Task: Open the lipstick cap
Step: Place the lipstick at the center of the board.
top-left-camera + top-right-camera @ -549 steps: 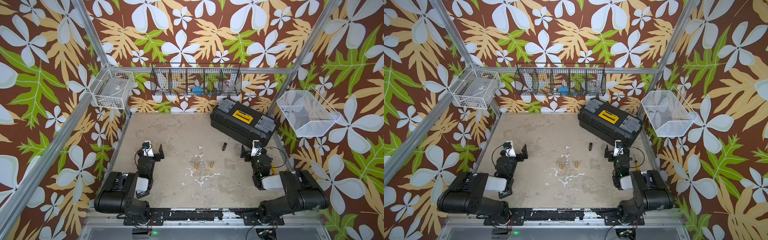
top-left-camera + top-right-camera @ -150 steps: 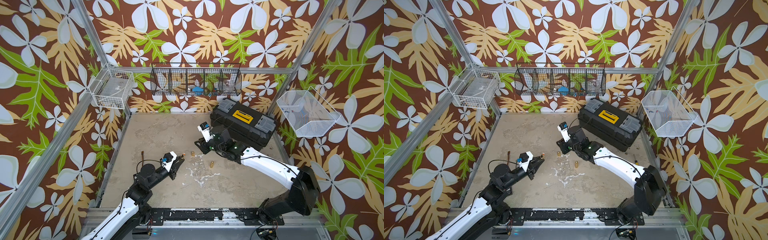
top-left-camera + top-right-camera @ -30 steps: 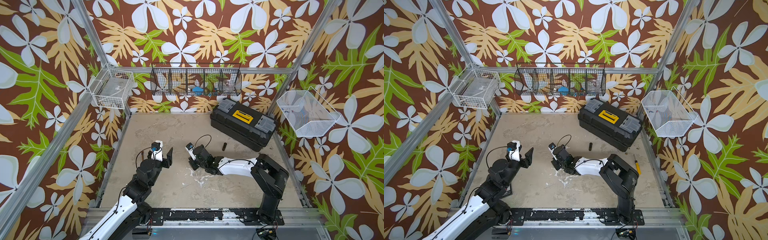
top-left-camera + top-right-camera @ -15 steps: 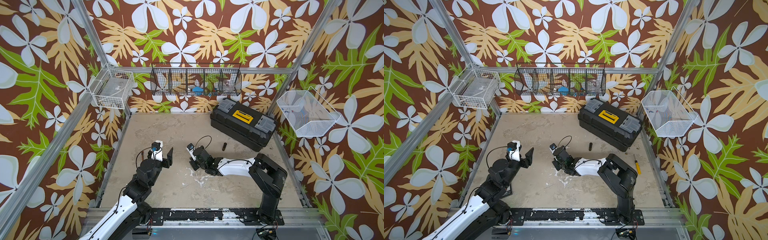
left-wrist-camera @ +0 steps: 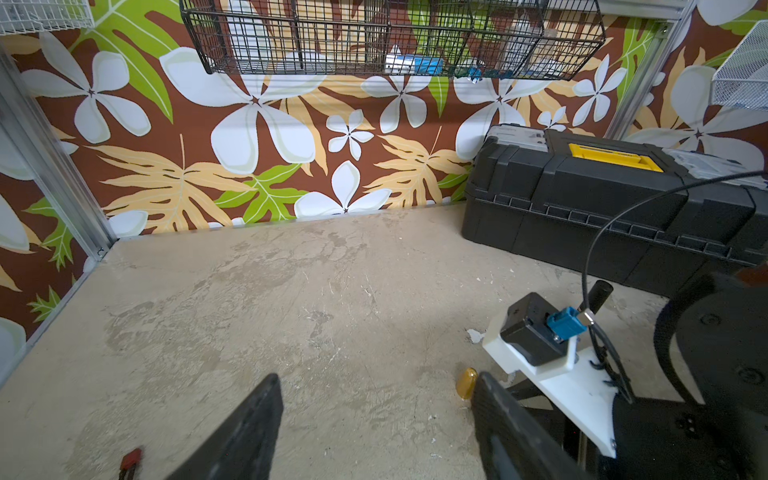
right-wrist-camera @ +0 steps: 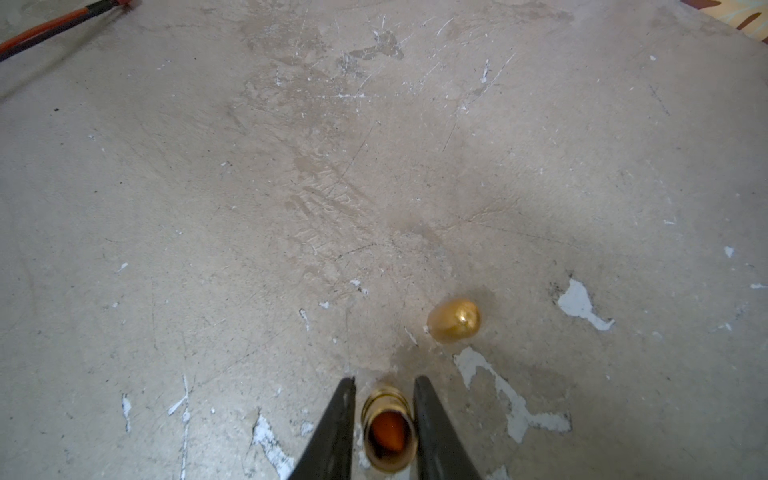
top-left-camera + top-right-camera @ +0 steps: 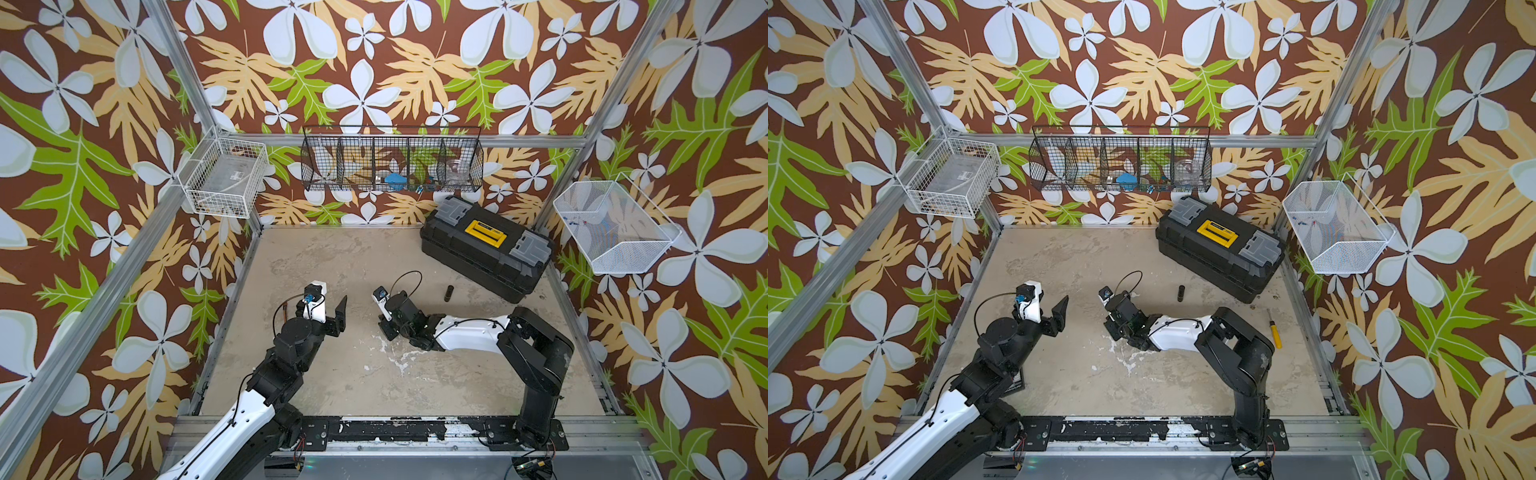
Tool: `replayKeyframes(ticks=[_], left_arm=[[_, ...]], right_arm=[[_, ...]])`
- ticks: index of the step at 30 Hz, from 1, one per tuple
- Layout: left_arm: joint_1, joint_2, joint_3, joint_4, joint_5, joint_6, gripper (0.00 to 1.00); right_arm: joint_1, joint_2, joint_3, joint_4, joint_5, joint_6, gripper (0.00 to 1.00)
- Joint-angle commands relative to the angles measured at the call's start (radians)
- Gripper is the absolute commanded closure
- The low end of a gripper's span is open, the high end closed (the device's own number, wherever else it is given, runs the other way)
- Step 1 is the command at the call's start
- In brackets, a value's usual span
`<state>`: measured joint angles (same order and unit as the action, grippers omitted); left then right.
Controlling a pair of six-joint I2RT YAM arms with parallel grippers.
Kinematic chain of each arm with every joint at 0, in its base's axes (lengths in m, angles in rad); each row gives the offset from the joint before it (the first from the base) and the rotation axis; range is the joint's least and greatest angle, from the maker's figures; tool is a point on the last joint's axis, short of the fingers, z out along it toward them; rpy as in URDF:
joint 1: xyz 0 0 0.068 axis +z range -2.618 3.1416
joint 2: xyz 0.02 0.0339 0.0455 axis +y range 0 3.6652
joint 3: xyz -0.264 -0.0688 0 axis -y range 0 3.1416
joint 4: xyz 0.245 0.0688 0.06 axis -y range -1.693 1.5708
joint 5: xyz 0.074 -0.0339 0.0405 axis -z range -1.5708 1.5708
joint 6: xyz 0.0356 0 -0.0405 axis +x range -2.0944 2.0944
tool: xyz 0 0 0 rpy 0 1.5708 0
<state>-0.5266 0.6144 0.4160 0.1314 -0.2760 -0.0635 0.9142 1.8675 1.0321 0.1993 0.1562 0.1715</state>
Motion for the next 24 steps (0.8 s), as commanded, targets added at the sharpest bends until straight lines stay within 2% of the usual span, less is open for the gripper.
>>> replayKeyframes(ticks=[1,10,18,24], left_arm=[[0.0,0.001,-0.002,0.0,0.008,0.014,0.26],[0.0,0.008,-0.003,0.003,0.016,0.017,0.25],[0.0,0.011,-0.002,0.007,0.073,0.049,0.22],[0.0,0.014,-0.006,0.01,0.032,0.014,0.15]], right_arm=[[0.0,-0.002,0.008,-0.009,0.005,-0.007,0.7],[0.0,-0.018,0.012,-0.02,0.016,-0.005,0.62],[0.0,-0.068,0.014,-0.062,0.014,-0.014,0.53],[-0.001,-0.162,-0.005,-0.09,0.019,-0.009,0.49]])
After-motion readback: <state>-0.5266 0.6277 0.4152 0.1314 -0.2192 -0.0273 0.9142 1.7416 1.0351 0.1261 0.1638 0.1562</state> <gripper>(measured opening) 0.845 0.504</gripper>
